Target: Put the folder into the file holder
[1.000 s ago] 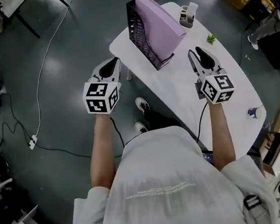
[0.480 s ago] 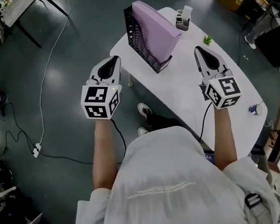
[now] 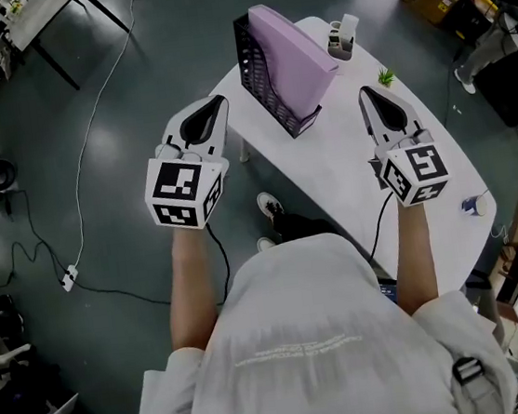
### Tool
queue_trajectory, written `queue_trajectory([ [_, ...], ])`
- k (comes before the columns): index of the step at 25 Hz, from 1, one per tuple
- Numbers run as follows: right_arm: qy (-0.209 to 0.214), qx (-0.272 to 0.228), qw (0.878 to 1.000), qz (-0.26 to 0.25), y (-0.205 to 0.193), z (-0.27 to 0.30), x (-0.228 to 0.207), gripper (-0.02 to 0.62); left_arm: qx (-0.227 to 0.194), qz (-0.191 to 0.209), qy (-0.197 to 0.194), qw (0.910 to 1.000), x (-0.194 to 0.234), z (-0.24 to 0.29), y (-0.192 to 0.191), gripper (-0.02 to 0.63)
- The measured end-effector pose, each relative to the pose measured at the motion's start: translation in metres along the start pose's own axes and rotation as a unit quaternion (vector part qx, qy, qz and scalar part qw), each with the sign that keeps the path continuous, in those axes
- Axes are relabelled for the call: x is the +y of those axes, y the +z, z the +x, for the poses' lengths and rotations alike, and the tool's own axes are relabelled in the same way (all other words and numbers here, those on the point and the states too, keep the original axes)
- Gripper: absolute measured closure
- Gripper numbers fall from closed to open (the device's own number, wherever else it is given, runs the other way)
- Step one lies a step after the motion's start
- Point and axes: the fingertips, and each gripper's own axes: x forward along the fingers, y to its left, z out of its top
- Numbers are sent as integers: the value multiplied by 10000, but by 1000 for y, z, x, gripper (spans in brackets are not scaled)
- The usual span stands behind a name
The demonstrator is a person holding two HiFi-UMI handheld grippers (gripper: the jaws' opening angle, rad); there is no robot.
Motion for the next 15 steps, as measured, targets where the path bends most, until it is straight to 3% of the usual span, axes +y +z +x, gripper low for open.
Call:
queue_trajectory([
  [15, 44, 52, 10000, 13, -6, 1, -1, 571, 63, -37, -40, 10000, -4, 0, -4, 591],
])
